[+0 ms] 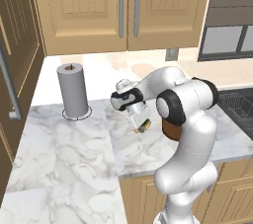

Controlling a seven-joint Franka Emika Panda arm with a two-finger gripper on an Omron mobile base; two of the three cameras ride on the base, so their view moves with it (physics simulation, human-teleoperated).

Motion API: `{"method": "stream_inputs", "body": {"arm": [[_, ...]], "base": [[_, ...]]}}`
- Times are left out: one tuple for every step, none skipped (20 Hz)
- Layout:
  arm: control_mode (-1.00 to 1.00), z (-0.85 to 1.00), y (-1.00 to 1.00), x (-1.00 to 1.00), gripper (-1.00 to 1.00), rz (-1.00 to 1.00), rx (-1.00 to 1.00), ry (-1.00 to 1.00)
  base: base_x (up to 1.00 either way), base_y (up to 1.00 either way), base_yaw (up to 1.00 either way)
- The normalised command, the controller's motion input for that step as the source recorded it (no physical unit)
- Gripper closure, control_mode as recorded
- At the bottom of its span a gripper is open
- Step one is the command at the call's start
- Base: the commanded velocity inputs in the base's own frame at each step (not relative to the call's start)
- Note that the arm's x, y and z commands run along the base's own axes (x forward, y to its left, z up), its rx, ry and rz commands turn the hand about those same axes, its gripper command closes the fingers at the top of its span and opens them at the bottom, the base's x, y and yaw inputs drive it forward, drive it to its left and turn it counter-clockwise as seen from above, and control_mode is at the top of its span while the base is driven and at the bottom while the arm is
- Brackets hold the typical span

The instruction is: Pick up the sponge from the counter and clean the cutting board by briefly scrubbing or pressing down on the cutting board. Once finished, release the sponge.

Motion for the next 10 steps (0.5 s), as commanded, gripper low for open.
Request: {"method": "stream_inputs", "body": {"arm": [[-1.0,-0.3,0.71,0.08,1.0,0.21,0.03,0.0],[-1.0,-0.35,0.62,0.04,1.0,0.2,0.05,0.0],[-1.0,-0.39,0.55,0.04,1.0,0.19,0.07,0.0],[-1.0,-0.42,0.49,0.05,1.0,0.19,0.09,0.0],[-1.0,-0.47,0.41,0.04,1.0,0.17,0.11,0.0],[-1.0,-0.5,0.31,0.03,1.0,0.14,0.11,-0.02],[-1.0,-0.5,0.2,0.0,1.0,0.12,0.12,-0.06],[-1.0,-0.5,0.18,0.0,1.0,0.12,0.13,-0.07],[-1.0,-0.52,0.16,0.0,1.0,0.11,0.13,-0.08],[-1.0,-0.51,0.09,0.0,1.0,0.1,0.15,-0.1]], "base": [[0.0,0.0,0.0],[0.0,0.0,0.0],[0.0,0.0,0.0],[0.0,0.0,0.0],[0.0,0.0,0.0],[0.0,0.0,0.0],[0.0,0.0,0.0],[0.0,0.0,0.0],[0.0,0.0,0.0],[0.0,0.0,0.0]]}}
